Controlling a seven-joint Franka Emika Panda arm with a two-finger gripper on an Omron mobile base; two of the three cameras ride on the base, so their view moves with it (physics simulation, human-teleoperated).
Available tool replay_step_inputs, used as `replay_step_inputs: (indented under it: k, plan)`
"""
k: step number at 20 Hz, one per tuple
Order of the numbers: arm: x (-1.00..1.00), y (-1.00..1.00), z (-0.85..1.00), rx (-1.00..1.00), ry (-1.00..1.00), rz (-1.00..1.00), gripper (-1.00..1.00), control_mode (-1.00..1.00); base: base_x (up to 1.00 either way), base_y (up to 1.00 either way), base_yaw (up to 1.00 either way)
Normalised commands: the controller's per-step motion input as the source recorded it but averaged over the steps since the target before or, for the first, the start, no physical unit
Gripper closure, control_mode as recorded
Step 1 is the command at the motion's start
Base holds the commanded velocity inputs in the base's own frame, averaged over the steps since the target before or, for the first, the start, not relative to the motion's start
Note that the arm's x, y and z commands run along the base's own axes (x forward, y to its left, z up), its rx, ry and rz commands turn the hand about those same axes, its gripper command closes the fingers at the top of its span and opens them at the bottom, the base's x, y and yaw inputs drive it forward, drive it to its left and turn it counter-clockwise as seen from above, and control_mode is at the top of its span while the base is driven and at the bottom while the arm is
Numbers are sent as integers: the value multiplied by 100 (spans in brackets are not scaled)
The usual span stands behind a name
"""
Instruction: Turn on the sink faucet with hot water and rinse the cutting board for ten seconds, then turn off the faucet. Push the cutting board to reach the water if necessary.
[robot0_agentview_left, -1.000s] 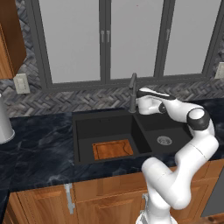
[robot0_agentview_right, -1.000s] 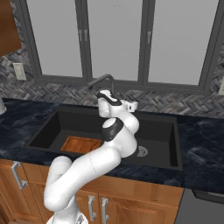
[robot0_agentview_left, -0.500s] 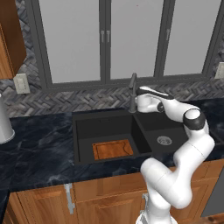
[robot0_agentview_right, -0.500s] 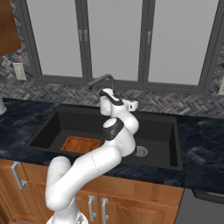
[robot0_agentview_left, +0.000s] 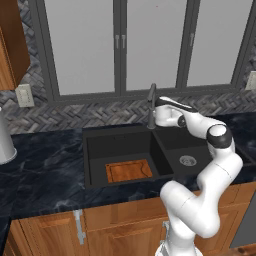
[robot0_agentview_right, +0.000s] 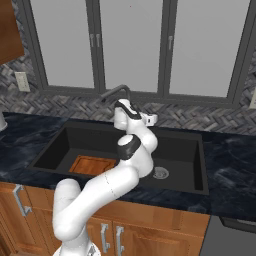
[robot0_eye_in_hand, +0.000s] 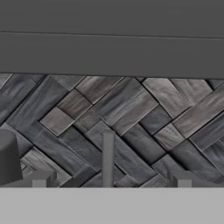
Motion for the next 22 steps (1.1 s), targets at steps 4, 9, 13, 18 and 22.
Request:
replay_step_inputs:
  k: [4,9,13,18,22]
  plan:
    - [4,0,0,0,0,0,-100,-100,0,0,0]
    - [4,0,0,0,0,0,-100,-100,0,0,0]
    - [5,0,0,0,0,0,-100,-100,0,0,0]
    - [7,0,0,0,0,0,-100,-100,0,0,0]
    - [7,0,0,0,0,0,-100,-100,0,0,0]
